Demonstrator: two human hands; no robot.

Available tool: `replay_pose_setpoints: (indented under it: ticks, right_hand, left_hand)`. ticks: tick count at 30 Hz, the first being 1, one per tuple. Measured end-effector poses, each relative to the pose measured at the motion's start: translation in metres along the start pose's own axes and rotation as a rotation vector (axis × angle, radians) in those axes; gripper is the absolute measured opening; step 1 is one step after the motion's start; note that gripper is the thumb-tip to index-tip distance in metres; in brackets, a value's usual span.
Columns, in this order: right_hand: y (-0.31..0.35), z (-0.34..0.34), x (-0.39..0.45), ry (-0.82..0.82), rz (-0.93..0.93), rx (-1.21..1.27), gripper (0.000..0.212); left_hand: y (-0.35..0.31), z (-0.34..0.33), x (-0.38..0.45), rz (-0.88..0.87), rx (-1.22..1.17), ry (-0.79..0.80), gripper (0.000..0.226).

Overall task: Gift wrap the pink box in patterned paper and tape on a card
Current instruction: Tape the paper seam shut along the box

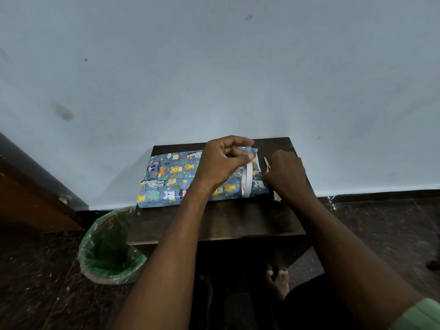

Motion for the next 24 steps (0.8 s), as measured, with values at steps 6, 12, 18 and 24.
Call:
replay_pose_setpoints:
  ticks: [6,12,18,24]
  right_hand:
    - [0.005,0.012,0.004,-0.091,-0.009,-0.031,0.023]
    - [0.001,0.008,0.014,0.065,-0.087,0.285,0.022]
    - [-0.001,0.022,0.016,0.197,-0.117,0.678,0.032]
    - [-0.006,0.041,0.015,0.309,0.021,0.734,0.032]
  left_hand:
    - [0.000,0.006,-0.002,-0.009,-0.004,-0.013,0.027]
    - [0.002,0.013,-0.001,-0.006,-0.010,-0.034,0.026]
    - [0.001,0.016,-0.003,-0.011,-0.012,-0.052,0.024]
    - [0.000,0.024,-0.001,0.001,-0.028,-0.094,0.027]
Point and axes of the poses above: each hand's wrist, its own x-axis towards the middle knuckle, its own z-axis out of the back of the hand, y = z × x, the point moved 2 cm from there along x, towards the middle knuckle, and after that the axes turned 15 degrees about -y, right-handed, at the moved point
